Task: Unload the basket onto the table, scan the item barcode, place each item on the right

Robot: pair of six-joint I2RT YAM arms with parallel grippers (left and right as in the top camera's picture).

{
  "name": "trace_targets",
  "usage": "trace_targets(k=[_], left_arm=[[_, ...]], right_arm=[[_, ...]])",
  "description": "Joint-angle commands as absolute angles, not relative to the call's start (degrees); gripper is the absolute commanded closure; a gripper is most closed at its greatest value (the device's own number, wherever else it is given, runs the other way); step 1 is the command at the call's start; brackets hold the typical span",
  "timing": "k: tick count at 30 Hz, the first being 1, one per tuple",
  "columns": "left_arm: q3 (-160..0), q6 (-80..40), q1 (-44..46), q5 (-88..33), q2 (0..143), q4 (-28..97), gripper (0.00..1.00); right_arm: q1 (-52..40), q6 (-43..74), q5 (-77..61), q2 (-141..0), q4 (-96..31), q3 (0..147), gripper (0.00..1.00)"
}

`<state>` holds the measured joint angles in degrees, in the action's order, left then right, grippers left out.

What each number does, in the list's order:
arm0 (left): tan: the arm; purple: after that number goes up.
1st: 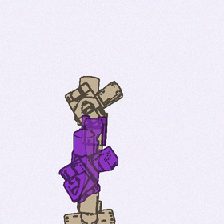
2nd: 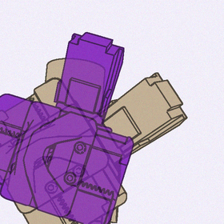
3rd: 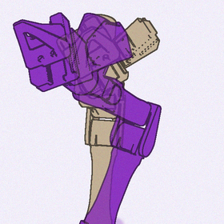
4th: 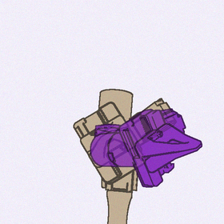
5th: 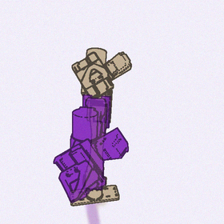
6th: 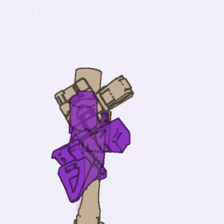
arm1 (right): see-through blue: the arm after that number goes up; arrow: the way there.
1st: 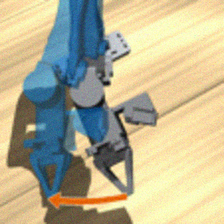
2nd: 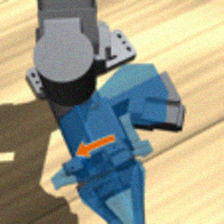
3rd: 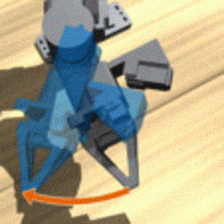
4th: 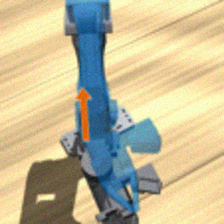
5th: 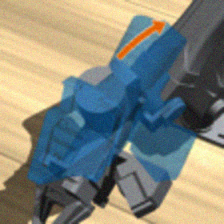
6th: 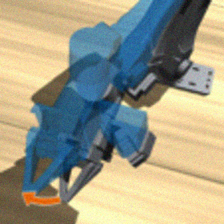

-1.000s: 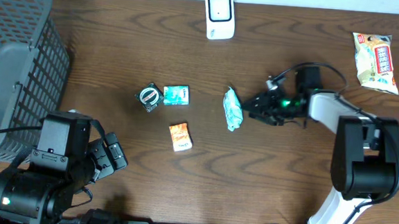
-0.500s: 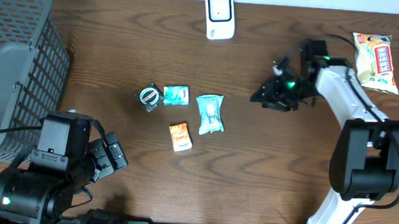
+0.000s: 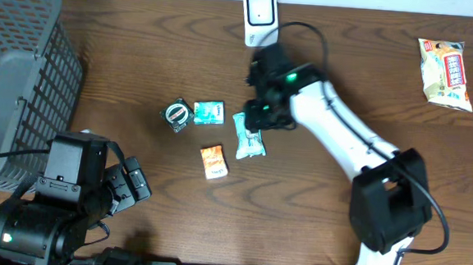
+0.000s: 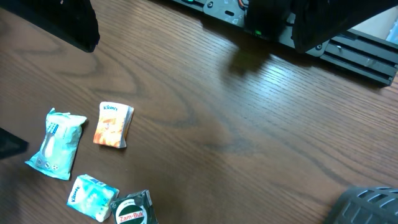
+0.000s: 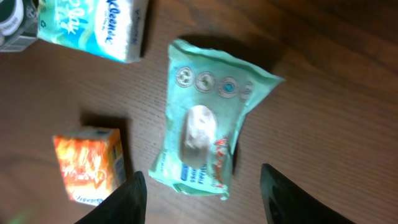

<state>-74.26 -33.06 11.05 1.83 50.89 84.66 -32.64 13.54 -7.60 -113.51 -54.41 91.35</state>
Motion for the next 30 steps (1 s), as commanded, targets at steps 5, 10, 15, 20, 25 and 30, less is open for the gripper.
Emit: trace_targets(k=[5,10,15,20,25,30], left_arm=[[-74.22,-33.32,11.07,2.15,50.85,84.82,0.03],[-74.22,-33.32,11.07,2.15,50.85,84.82,0.03],[-74.22,-33.32,11.07,2.15,50.85,84.82,0.02],[-74.22,-33.30,11.07,2.15,50.85,84.82,0.02],[-74.22,-33.32,11.07,2.15,50.85,84.82,0.02],[-74.22,-33.30,11.07,2.15,50.85,84.82,0.03]], right_arm=[[-45.43,21.93,21.17,-114.76,-51.62,89.84,0.40],[-50.43,24.01,31.11,-117.75,-47.72,87.94,0.28],[-50.81,23.94,32.03,-120.99,-46.26,87.94,0.28],[-49.60,23.77,31.97,-124.60,-46.35,87.94,0.29],[-48.95,22.15,29.85,-126.37,-46.44,87.94,0.42],[-48.93,22.26,29.74,-126.32,-46.72,87.99,0.65]])
